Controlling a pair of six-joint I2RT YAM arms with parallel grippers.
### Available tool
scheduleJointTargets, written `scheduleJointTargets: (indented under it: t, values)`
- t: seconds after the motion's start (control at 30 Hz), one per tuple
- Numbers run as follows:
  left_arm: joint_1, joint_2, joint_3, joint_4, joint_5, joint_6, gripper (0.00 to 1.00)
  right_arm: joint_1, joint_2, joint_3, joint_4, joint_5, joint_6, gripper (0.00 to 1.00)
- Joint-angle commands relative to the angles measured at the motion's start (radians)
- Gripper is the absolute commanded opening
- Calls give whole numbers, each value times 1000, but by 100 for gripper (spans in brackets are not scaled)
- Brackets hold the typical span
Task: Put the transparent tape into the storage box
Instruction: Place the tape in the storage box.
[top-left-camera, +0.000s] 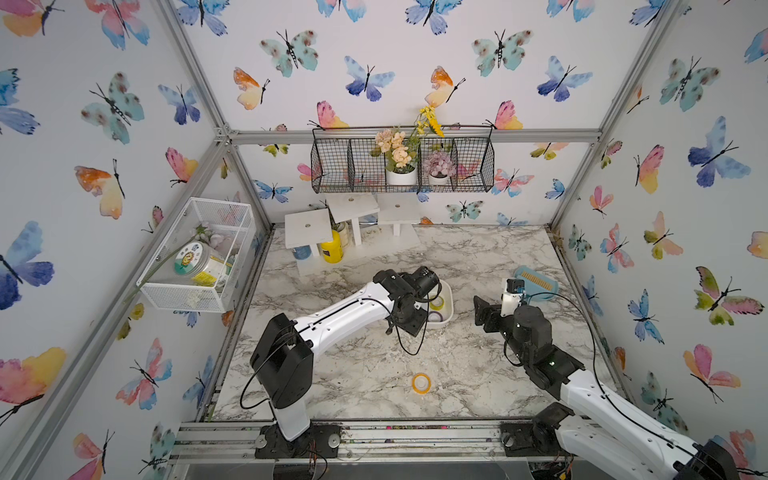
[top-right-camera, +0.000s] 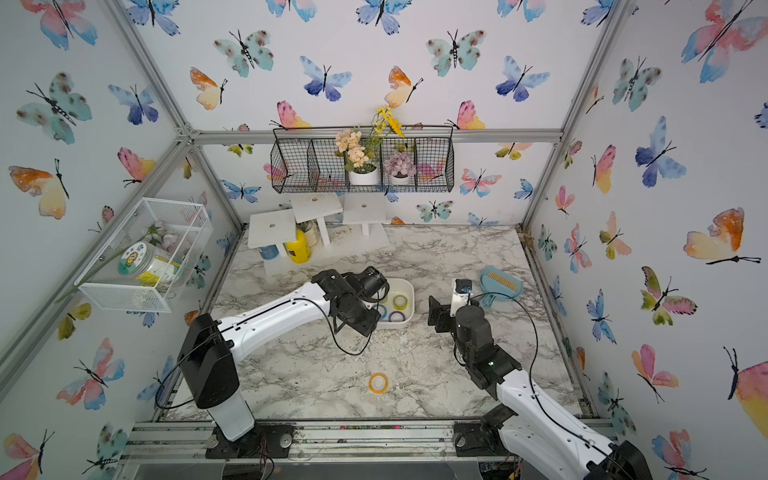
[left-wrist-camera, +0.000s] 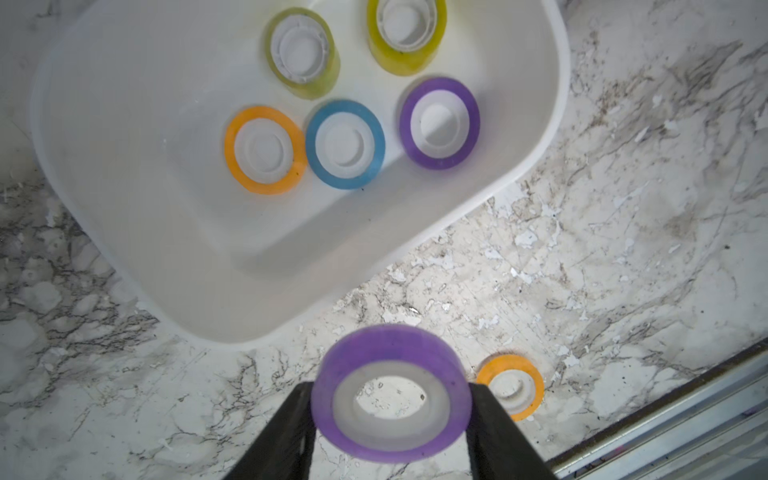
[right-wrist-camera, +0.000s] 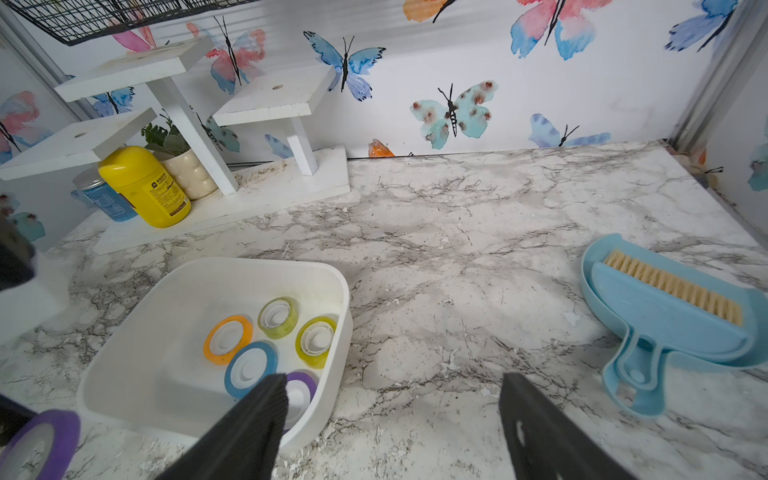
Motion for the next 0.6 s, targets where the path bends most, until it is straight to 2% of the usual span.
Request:
scheduleJointTargets:
  t: [0.0,0.27,0.57]
  values:
    - [33,78,59,-44,-37,57,55,-4,-9,-12,10,26,7,85]
    - [113,205,164,-25,-22,102,54,-4,-9,-12,9,27,6,85]
    - [176,301,163,13,-18,127,53,-4,-10,-12,9,29,6,85]
